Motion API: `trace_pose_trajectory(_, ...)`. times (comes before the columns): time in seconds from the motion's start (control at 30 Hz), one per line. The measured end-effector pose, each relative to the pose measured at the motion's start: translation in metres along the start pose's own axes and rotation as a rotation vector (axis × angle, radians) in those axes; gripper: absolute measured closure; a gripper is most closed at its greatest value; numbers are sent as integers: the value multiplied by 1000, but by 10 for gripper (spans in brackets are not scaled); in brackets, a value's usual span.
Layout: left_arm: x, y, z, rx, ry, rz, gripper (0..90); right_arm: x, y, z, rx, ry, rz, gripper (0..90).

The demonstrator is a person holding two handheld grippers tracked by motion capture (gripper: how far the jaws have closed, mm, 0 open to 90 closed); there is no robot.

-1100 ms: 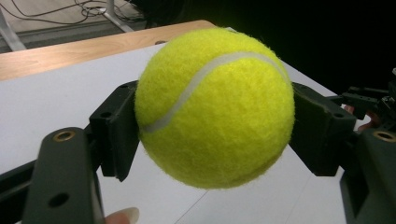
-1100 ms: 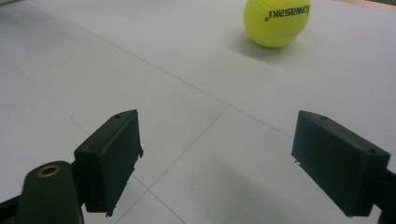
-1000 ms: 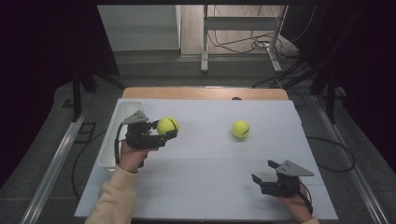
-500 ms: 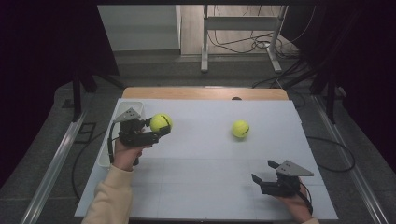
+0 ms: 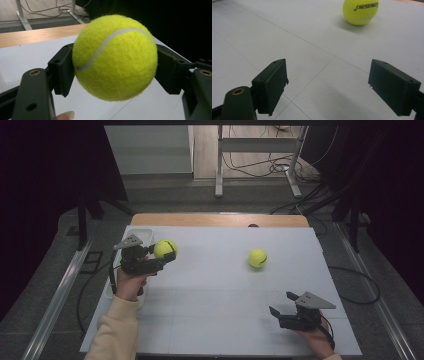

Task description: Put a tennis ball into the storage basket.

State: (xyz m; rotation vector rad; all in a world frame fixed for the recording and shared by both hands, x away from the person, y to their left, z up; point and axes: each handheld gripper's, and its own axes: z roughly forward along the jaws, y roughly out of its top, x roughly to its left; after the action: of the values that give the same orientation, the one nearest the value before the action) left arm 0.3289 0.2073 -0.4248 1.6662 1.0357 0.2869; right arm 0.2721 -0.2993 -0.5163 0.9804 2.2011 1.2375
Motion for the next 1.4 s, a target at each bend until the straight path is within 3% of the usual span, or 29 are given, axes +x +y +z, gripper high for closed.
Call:
trace_pose_trajectory(1.27, 32, -1, -26, -58, 69, -69, 262, 0, 0, 0, -1, -1, -2, 162)
trace_pose_trajectory(1.4, 36, -1, -29, -63, 91, -69, 262, 0, 0, 0, 0, -2, -2, 162)
